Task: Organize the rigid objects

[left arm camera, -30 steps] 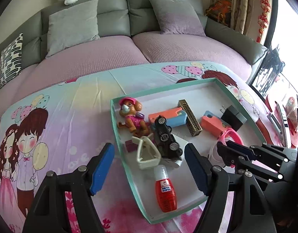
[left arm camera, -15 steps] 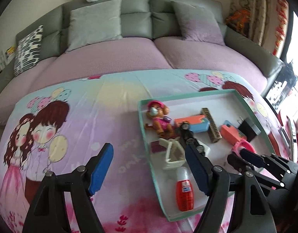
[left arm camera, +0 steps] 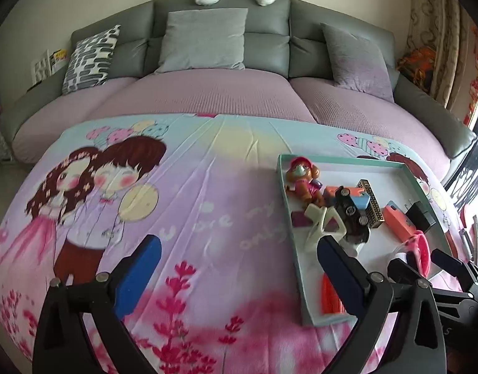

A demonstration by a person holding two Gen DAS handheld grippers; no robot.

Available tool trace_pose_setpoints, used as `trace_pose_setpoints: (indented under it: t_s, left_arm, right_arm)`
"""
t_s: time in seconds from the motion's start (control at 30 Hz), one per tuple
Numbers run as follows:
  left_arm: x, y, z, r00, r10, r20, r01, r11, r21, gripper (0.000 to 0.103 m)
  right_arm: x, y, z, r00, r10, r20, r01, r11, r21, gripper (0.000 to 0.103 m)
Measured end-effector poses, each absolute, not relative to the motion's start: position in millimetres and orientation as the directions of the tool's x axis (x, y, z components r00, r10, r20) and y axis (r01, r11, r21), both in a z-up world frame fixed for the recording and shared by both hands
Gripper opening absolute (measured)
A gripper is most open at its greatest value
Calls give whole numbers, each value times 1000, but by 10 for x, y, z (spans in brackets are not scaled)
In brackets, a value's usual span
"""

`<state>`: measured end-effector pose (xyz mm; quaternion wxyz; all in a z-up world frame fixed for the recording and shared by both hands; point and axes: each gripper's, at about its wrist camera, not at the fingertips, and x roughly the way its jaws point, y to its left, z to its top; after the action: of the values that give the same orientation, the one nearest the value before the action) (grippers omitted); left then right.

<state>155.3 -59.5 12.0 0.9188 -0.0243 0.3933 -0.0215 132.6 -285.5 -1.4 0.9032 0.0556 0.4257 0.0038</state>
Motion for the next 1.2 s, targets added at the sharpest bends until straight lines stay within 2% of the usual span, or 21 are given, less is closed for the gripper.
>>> trace_pose_setpoints:
  t_s: [0.4, 0.53, 0.63, 1.2]
  left_arm:
    - [1156, -553, 64, 685, -70, -725, 44, 998, -54, 103]
    - [1041, -565, 29, 672, -43, -739, 30, 999, -31, 103]
    - [971, -553, -1, 664, 23, -748, -13, 1000, 19, 103]
    - [845, -529, -193, 628, 33, -777, -11, 999, 33, 103]
  right_arm:
    - [935, -2844, 32, 635, 20, -772, 64, 995, 79, 103]
    - [820, -2810, 37, 633, 13, -774, 53, 997, 60, 103]
    - [764, -2812, 29, 629, 13, -777, 54, 997, 60, 103]
    - [668, -2788, -77, 629, -27, -777, 78, 997, 29, 103]
